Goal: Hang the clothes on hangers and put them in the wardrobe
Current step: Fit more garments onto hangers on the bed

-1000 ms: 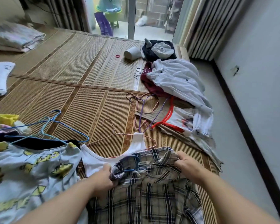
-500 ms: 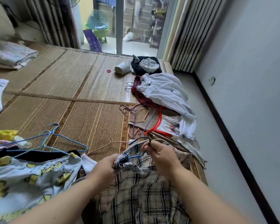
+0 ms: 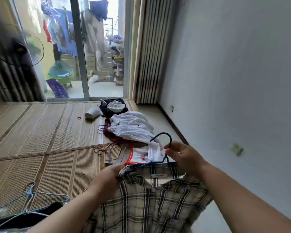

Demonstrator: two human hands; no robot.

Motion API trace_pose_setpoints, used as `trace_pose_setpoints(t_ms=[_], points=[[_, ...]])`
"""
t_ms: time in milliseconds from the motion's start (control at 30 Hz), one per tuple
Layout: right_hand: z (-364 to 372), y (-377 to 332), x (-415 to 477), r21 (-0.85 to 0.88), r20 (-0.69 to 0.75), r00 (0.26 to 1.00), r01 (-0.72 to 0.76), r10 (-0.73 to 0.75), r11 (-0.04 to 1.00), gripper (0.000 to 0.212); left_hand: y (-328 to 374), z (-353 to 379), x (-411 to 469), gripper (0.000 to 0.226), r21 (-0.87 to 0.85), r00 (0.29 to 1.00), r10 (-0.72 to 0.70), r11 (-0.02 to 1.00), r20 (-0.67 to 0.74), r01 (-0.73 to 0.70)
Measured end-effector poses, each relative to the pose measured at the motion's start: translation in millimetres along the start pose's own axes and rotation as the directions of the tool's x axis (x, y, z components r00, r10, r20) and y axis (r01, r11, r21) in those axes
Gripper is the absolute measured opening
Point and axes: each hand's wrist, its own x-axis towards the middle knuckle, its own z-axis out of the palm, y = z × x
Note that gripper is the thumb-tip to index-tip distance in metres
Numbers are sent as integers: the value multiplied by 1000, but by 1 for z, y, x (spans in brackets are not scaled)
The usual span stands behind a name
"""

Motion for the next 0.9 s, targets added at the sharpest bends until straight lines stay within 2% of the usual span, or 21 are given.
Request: trace_pose_setpoints(t_ms=[33, 100, 133, 200, 300, 433, 500, 600, 667, 733, 800, 900], points=[[-16, 4, -11, -13, 29, 999, -36, 36, 999, 17, 17, 0, 3, 14, 30, 999, 33, 999, 2, -33], [-49, 17, -33, -114, 74, 991, -103, 112, 988, 52, 52, 0, 14, 15, 40, 996, 87, 995, -9, -86], [-63, 25, -41, -188, 53, 989, -123, 136, 974, 69, 67, 0, 21, 15, 34, 994, 111, 993, -21, -110], [-96, 47, -58, -227, -49, 989, -145, 138, 963, 76, 99, 3, 37, 11, 39, 987, 158, 987, -17, -157], [-152, 80, -72, -172, -180, 976, -152, 120, 973, 57, 145, 19, 70, 9, 115, 977, 213, 971, -14, -210], [-232, 131, -70, -197, -144, 989, -64, 36, 978, 12, 216, 76, 117, 17, 141, 966, 258, 958, -32, -251], [-272, 158, -63, -166, -124, 992, -31, 10, 986, 12, 247, 113, 141, 21, 114, 967, 252, 962, -32, -247], [-337, 206, -48, -186, -165, 986, -16, -16, 983, 13, 296, 170, 179, 27, 64, 965, 240, 970, -107, -234], [-374, 233, -39, -198, -196, 980, -9, -31, 980, 11, 323, 204, 199, 21, 76, 961, 213, 976, -178, -202], [-408, 254, -29, -205, -204, 978, -7, -35, 979, 11, 345, 235, 213, 21, 74, 970, 158, 986, -185, -146], [-432, 267, -17, -219, -191, 980, 11, -54, 976, 14, 359, 256, 218, 37, 99, 975, 131, 988, -177, -115], [-462, 276, 4, -223, -190, 976, 61, -105, 973, 11, 375, 272, 235, 61, 188, 954, 175, 973, -243, -131]])
